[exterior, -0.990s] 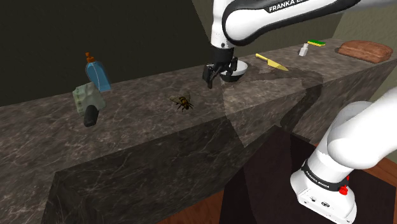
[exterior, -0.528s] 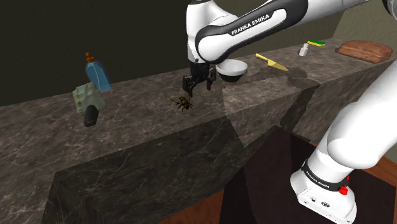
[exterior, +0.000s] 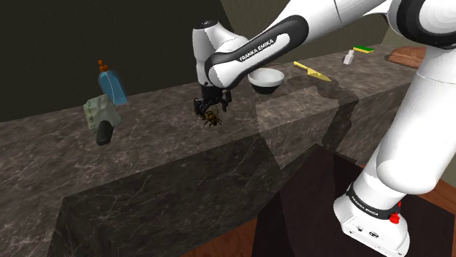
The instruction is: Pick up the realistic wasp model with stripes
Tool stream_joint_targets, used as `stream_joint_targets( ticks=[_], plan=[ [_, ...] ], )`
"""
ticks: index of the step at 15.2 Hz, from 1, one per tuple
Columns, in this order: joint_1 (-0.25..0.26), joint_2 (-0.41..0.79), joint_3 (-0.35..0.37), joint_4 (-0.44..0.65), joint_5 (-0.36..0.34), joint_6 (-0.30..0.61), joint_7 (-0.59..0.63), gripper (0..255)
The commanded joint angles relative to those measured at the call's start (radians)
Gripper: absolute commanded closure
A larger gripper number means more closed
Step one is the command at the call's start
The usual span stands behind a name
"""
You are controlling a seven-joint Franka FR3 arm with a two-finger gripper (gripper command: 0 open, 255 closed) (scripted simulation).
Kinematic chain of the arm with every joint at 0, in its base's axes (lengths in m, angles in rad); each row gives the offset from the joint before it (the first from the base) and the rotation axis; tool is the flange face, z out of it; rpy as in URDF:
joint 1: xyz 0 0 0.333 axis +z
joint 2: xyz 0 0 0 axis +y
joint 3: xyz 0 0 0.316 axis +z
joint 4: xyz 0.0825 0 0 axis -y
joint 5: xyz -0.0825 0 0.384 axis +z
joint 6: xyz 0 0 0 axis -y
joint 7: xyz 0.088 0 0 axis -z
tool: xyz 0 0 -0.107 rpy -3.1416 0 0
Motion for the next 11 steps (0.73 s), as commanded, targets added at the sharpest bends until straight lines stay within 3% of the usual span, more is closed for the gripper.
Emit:
stream_joint_targets(
  ticks=[1,7,8,11],
  plan=[
    [0.0,0.017,-0.002,-0.008,-0.01,0.025,0.008,0],
    [0.001,0.04,-0.005,-0.03,-0.024,0.067,0.021,0],
    [0.002,0.04,-0.005,-0.03,-0.024,0.067,0.022,255],
    [0.002,0.041,-0.005,-0.029,-0.025,0.067,0.022,255]
  ],
)
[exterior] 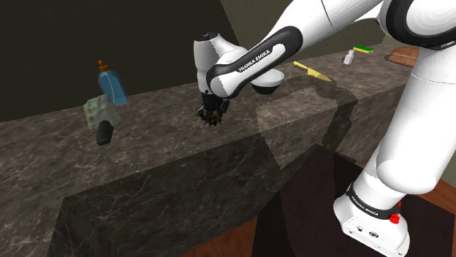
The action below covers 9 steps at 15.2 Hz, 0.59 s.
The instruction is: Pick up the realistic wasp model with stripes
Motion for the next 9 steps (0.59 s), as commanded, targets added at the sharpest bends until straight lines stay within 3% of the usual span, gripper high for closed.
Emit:
stream_joint_targets(
  ticks=[1,9],
  plan=[
    [0.0,0.001,0.0,0.0,0.0,0.0,0.0,255],
    [-0.002,-0.02,0.002,0.017,0.012,-0.036,-0.012,255]
  ],
)
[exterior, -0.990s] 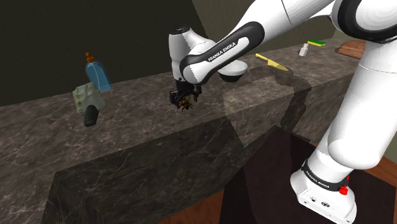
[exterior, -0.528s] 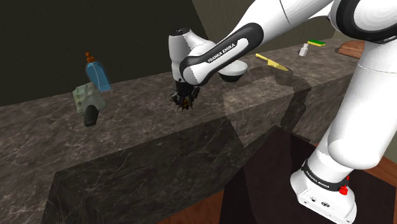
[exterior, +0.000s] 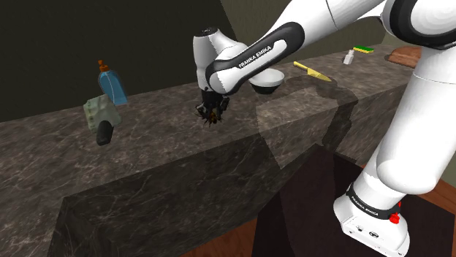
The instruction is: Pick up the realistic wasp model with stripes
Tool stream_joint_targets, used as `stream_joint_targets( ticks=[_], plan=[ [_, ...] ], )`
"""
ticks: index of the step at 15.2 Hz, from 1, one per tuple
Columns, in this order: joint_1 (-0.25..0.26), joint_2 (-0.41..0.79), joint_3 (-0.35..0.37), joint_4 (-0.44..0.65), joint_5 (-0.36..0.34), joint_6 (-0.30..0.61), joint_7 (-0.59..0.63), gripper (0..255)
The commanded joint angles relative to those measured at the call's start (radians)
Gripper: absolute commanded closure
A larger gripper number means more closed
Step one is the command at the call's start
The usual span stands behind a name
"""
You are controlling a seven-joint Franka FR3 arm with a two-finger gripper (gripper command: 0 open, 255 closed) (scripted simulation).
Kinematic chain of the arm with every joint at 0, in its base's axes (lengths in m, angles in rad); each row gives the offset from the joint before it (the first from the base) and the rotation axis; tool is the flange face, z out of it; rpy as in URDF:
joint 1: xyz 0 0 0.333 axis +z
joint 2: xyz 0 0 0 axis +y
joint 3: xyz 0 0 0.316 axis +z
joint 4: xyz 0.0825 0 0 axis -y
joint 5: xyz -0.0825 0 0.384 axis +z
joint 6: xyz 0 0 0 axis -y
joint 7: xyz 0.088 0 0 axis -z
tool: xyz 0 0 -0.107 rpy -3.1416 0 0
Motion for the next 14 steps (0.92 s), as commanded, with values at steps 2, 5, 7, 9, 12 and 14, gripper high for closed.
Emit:
stream_joint_targets(
  ticks=[2,5,7,9,12,14],
  plan=[
    [-0.001,-0.017,0.002,0.017,0.011,-0.033,-0.011,255],
    [-0.002,-0.034,0.003,0.039,0.021,-0.069,-0.021,255],
    [-0.002,-0.043,0.004,0.054,0.027,-0.094,-0.027,255],
    [-0.003,-0.053,0.005,0.07,0.033,-0.118,-0.033,255],
    [-0.003,-0.065,0.005,0.097,0.04,-0.156,-0.042,255],
    [-0.003,-0.065,0.005,0.098,0.041,-0.157,-0.042,255]
  ],
)
